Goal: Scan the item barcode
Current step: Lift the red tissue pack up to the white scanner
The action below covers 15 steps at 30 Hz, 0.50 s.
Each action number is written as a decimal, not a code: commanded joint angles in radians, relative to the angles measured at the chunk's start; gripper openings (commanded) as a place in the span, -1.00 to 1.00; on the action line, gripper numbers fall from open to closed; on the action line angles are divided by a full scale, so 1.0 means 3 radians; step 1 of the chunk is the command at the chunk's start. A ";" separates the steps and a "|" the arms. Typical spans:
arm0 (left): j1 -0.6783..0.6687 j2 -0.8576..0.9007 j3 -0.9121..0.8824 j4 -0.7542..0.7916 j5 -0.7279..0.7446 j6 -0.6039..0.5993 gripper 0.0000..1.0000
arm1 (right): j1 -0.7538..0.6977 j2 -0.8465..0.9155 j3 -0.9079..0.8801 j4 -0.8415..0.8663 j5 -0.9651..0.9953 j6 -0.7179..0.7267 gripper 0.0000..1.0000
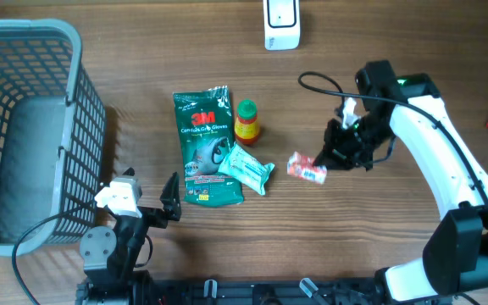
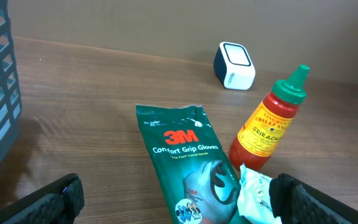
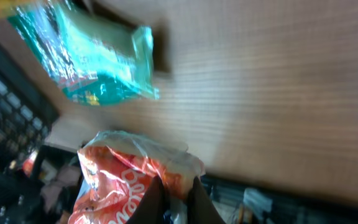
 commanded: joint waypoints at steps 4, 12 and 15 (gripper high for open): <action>-0.0015 -0.0024 -0.0014 0.0009 0.0041 -0.0019 1.00 | 0.0050 -0.0102 0.0038 -0.0509 -0.0292 -0.0118 -0.91; -0.0015 -0.0024 -0.0014 0.0009 0.0041 -0.0019 1.00 | 0.0055 -0.0195 0.0038 0.0127 -0.0187 -0.0036 -0.91; -0.0015 -0.0024 -0.0014 0.0009 0.0041 -0.0019 1.00 | 0.0046 -0.0215 0.0137 0.0701 -0.0271 0.0081 -0.91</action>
